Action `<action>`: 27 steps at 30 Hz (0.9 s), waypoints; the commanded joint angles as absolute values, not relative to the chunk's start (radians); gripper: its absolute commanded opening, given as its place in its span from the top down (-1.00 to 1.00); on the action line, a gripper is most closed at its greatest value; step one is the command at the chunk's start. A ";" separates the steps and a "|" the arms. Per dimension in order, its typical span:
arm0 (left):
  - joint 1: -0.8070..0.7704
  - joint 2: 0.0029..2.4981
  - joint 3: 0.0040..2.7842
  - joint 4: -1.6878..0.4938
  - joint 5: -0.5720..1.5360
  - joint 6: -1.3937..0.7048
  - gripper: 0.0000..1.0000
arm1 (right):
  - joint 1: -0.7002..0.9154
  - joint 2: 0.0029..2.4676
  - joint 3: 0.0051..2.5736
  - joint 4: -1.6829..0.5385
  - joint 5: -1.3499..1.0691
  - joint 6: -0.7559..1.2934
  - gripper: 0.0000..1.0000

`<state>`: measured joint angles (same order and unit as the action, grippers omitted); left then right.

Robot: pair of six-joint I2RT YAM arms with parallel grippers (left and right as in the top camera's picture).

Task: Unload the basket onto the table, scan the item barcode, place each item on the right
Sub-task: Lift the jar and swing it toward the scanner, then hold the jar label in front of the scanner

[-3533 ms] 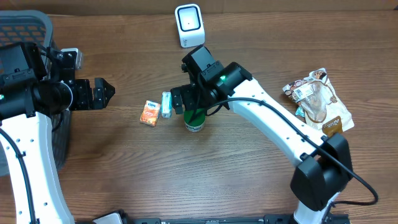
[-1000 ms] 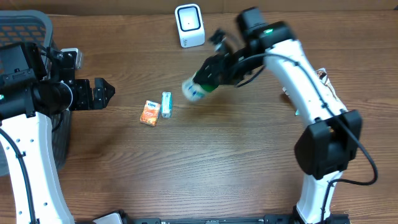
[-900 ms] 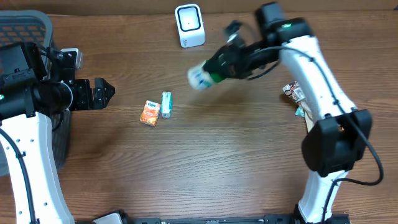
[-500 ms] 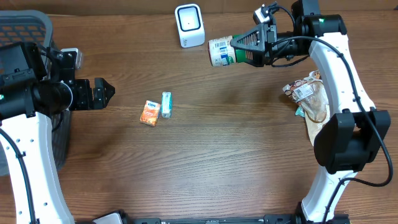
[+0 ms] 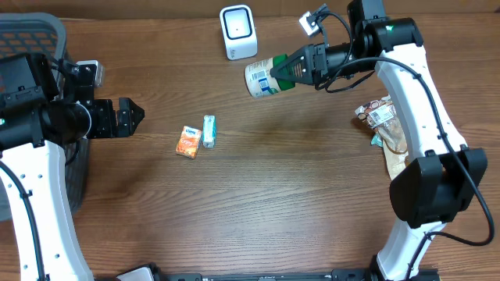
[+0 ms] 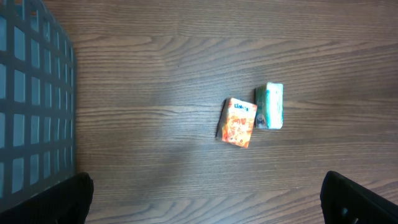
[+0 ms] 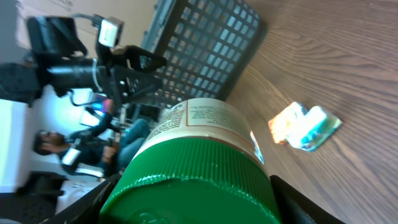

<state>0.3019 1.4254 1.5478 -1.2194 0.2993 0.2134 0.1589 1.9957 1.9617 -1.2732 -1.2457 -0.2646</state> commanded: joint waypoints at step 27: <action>0.307 1.431 1.545 -1.219 0.299 0.228 -0.99 | 0.594 2.133 2.020 -0.407 0.535 -0.568 0.14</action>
<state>0.3019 1.4254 1.5478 -1.2198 0.2993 0.2134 0.6167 2.0613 1.9942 -0.4713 0.3878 -0.3744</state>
